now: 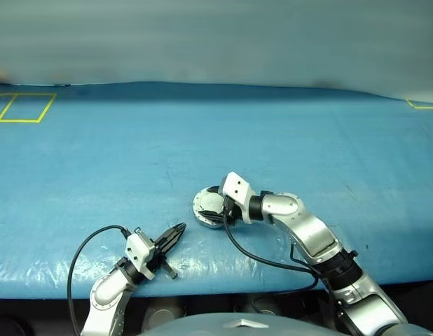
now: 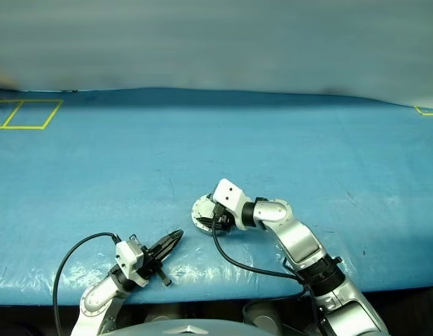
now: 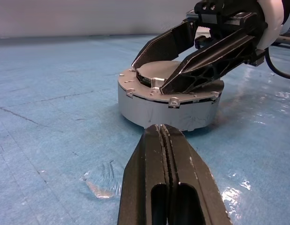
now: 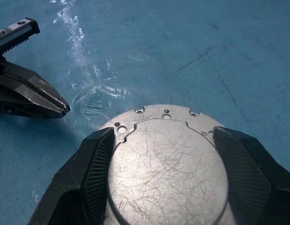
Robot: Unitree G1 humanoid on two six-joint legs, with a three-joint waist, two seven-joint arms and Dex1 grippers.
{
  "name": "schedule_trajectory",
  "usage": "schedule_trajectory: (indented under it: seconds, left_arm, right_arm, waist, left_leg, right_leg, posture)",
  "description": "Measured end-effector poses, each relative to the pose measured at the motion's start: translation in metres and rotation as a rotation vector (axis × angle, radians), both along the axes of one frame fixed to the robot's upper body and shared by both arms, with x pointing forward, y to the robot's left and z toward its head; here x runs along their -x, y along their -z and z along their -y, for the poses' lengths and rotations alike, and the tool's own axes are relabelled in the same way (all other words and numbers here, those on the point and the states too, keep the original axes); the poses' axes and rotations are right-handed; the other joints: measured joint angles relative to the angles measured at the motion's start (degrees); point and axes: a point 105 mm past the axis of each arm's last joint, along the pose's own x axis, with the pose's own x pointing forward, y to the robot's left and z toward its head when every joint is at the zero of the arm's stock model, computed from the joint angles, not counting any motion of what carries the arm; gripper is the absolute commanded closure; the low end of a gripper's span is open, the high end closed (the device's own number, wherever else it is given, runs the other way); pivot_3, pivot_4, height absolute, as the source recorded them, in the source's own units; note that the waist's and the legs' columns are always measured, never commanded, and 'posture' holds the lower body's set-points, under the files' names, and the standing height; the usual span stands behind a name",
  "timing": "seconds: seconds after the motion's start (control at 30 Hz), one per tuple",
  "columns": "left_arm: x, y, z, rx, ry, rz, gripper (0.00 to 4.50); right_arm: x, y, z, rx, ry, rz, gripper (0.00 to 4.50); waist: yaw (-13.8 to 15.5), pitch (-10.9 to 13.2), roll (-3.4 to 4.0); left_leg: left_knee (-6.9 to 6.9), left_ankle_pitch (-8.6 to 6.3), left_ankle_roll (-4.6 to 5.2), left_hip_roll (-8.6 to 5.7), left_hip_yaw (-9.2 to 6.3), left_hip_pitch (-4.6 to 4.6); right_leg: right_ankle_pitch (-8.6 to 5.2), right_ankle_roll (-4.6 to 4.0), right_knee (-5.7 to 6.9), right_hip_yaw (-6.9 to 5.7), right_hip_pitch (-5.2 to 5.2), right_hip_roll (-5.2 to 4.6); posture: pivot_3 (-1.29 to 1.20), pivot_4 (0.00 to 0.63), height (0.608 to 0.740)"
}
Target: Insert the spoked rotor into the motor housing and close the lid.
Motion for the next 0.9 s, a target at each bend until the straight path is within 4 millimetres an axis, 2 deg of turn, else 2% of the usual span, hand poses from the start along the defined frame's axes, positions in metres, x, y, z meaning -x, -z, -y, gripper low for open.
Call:
schedule_trajectory:
  seconds: [0.3,0.5,0.63,0.7,0.8,0.9]
  left_arm:
    - [0.004,-0.001,0.001,-0.002,-0.022,-0.031,4.5]
    - [0.0,0.0,0.0,-0.002,-0.035,-0.062,4.5]
    - [-0.018,-0.003,-0.007,0.055,-0.137,-0.128,4.5]
    - [-0.034,-0.008,-0.009,0.126,-0.249,-0.227,4.5]
    - [-0.057,-0.029,-0.003,0.248,-0.259,-0.341,4.5]
    - [-0.07,-0.052,0.003,0.372,-0.209,-0.434,4.5]
  right_arm:
    - [-0.001,0.002,0.002,0.012,-0.046,0.037,1.44]
    - [-0.002,0.002,0.002,0.021,-0.044,0.038,1.44]
    - [-0.003,0.003,0.002,0.024,-0.035,0.029,1.44]
    - [-0.004,0.003,0.003,0.024,-0.031,0.025,1.44]
    - [-0.004,0.004,0.001,0.017,-0.025,0.021,1.44]
    - [-0.003,0.004,0.0,0.014,-0.028,0.019,1.44]
  waist:
    - [0.0,0.0,-0.02]
    - [0.1,0.0,-0.02]
    - [0.1,0.0,-0.02]
    - [0.1,0.1,-0.07]
    - [0.0,0.1,-0.21]
    - [0.0,0.1,-0.19]
  left_leg:
    - [-0.01,-0.01,0.01,-0.01,0.03,-0.01]
    - [0.01,0.0,0.0,-0.01,0.03,0.03]
    - [0.01,0.02,0.01,0.02,-0.02,0.19]
    - [0.01,0.02,0.01,0.01,-0.07,0.38]
    - [0.04,0.03,-0.01,0.03,-0.15,0.46]
    - [0.0,0.02,-0.01,-0.01,-0.13,0.5]
  right_leg:
    - [0.0,0.0,-0.03,0.04,0.0,-0.02]
    - [0.0,0.0,-0.02,0.03,0.04,-0.04]
    - [0.0,0.01,0.0,0.0,0.22,-0.04]
    - [-0.05,0.11,-0.02,-0.02,0.46,-0.07]
    - [-0.1,0.2,-0.02,-0.07,0.58,-0.01]
    - [0.0,0.04,-0.02,-0.02,0.76,0.01]
  posture:
    - [0.0,0.15,0.74]
    - [0.0,0.15,0.74]
    - [0.0,0.15,0.74]
    - [0.0,0.15,0.74]
    - [0.0,0.15,0.74]
    - [0.0,0.15,0.74]
